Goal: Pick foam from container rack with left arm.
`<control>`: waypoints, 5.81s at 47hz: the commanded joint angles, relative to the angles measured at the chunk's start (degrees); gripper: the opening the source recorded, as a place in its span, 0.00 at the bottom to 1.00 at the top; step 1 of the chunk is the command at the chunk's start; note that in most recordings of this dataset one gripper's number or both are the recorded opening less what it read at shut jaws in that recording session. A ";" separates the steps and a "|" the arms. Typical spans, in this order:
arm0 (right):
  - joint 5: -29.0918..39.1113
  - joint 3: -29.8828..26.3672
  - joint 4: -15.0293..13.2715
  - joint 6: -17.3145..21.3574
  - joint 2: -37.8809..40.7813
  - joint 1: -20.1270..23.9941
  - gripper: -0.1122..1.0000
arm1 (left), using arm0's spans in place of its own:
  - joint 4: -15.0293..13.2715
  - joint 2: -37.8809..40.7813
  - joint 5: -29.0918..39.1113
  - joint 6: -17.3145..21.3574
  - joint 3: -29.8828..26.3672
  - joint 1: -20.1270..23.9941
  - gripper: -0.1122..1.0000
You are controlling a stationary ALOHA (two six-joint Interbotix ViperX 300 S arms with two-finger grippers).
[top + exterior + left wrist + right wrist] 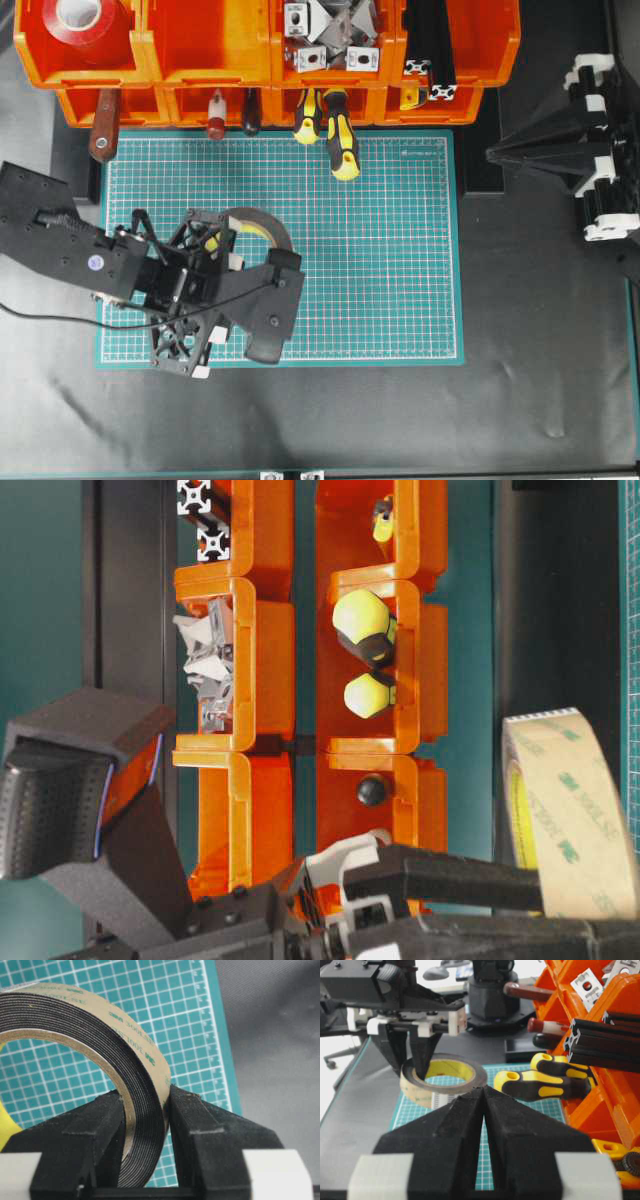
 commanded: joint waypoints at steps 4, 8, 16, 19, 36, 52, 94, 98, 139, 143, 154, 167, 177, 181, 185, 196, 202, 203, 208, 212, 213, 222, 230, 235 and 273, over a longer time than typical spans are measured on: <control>-0.18 -1.32 0.18 0.09 0.26 0.00 0.10 | 0.18 -1.05 -0.18 0.18 -0.88 0.70 0.33; -0.18 -1.32 0.18 0.09 0.26 0.00 0.10 | 0.18 -1.05 -0.26 0.09 -0.79 1.14 0.33; -0.18 -1.23 0.18 0.09 0.26 0.00 0.10 | 0.26 -1.14 -0.09 0.26 -0.18 2.55 0.34; -0.18 -1.32 0.18 0.09 0.26 0.00 0.10 | 0.18 -1.23 -0.09 0.26 0.26 2.90 0.47; -0.26 -1.32 0.18 0.00 -0.09 0.00 0.10 | 0.26 -2.90 -0.09 1.32 2.20 4.83 0.91; -0.79 -1.32 0.18 -0.18 -0.26 0.00 0.10 | 0.18 -8.53 -9.76 -0.44 4.92 4.83 0.91; -0.79 -1.67 0.18 0.00 -1.41 0.35 0.10 | 0.18 -53.88 -28.04 0.00 29.00 2.55 0.80; -0.88 -1.67 0.18 0.00 -1.41 0.35 0.10 | 0.18 -57.30 -28.04 0.00 30.76 2.55 0.80; -0.79 -1.58 0.18 0.00 -1.41 0.44 0.10 | 0.09 -68.12 -28.21 -0.62 35.60 5.36 0.80; -0.70 -1.49 0.18 -0.18 -1.41 0.44 0.10 | 0.18 -68.20 -28.21 -0.62 35.60 5.36 0.80; -0.62 -1.41 0.18 0.00 -1.41 0.53 0.10 | 0.18 -68.12 -28.39 -0.53 35.68 5.36 0.80; -0.62 -1.23 0.18 0.00 -1.41 0.44 0.10 | 0.18 -68.47 -28.48 -0.53 35.86 5.27 0.80; -0.62 -1.14 0.18 0.00 -1.41 0.44 0.10 | 0.18 -68.12 -29.09 -0.53 36.39 5.27 0.80; -0.53 -1.14 0.18 0.00 -1.41 0.44 0.10 | 0.09 -68.20 -29.09 -0.53 36.65 5.27 0.80; -0.53 -1.14 0.18 0.00 -1.41 0.44 0.10 | 0.18 -68.38 -29.09 -0.53 36.91 5.27 0.80; -0.44 -0.79 0.18 0.00 -1.41 0.44 0.10 | 0.09 -68.47 -29.09 -0.53 37.00 5.36 0.80; -0.88 -0.88 0.18 0.00 -1.41 0.44 0.10 | 0.09 -68.47 -29.09 -0.53 37.27 5.36 0.80; -0.88 -0.88 0.18 0.00 -1.41 0.53 0.10 | 0.09 -68.47 -29.09 -0.53 37.44 5.45 0.80; -0.70 -0.79 0.18 0.00 -1.41 0.44 0.10 | 0.18 -68.47 -29.09 -0.53 37.88 5.45 0.80; -0.70 -0.79 0.18 0.00 -1.41 0.44 0.10 | 0.18 -68.47 -29.09 -0.53 38.14 5.36 0.80; -0.70 -0.79 0.18 0.00 -1.41 0.44 0.10 | 0.09 -68.47 -29.18 -0.53 38.14 5.45 0.80; -0.44 -0.79 0.18 0.00 -1.41 0.44 0.10 | 0.18 -68.47 -29.09 -0.35 38.32 5.45 0.80; -0.18 -0.70 0.26 0.00 -1.41 0.44 0.10 | 0.09 -68.55 -29.09 -0.26 38.58 5.36 0.80; -0.18 -0.70 0.18 0.00 -1.41 0.53 0.10 | 0.18 -68.64 -29.09 -0.26 38.67 5.45 0.80; -0.62 -0.70 0.18 0.09 -1.32 2.02 0.10 | 0.18 -68.82 -29.00 -0.70 39.55 5.71 0.80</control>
